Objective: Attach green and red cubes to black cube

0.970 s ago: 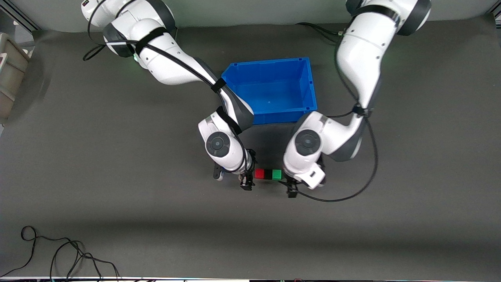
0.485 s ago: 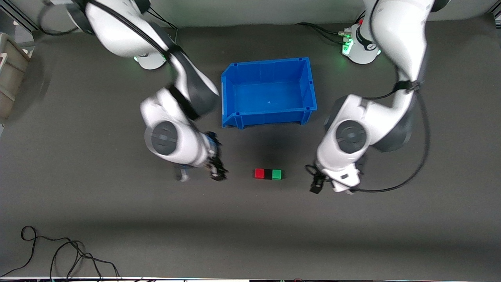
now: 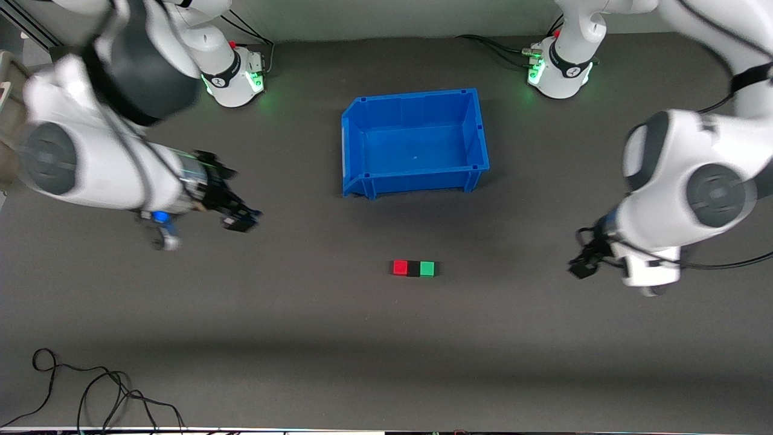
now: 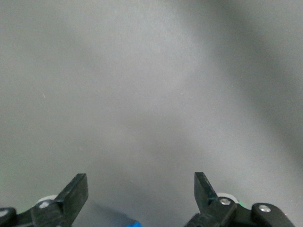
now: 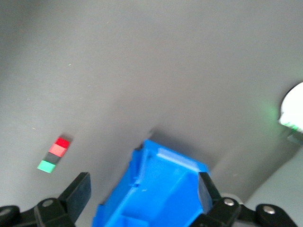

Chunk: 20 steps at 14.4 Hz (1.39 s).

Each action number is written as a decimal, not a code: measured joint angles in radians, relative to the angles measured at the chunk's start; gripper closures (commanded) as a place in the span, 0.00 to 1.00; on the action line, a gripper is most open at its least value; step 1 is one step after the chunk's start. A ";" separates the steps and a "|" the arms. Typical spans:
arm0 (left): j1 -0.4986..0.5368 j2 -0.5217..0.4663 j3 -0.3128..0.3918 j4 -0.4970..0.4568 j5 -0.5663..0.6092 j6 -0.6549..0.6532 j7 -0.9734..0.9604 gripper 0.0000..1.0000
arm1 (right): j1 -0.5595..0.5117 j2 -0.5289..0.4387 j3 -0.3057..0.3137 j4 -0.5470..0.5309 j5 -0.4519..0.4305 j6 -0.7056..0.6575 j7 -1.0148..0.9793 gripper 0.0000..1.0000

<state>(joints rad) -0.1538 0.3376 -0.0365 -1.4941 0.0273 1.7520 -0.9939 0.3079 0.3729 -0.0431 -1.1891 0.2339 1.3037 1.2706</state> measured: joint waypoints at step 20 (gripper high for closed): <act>0.155 -0.237 0.001 -0.053 -0.003 -0.190 0.782 0.10 | 0.035 -0.240 -0.244 -0.249 -0.161 0.156 -1.127 0.00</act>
<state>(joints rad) 0.0016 0.1010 -0.0359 -1.5473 0.0247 1.5623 -0.2117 0.3434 0.1324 -0.2866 -1.4385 0.0731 1.4598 0.1431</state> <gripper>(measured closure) 0.004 0.000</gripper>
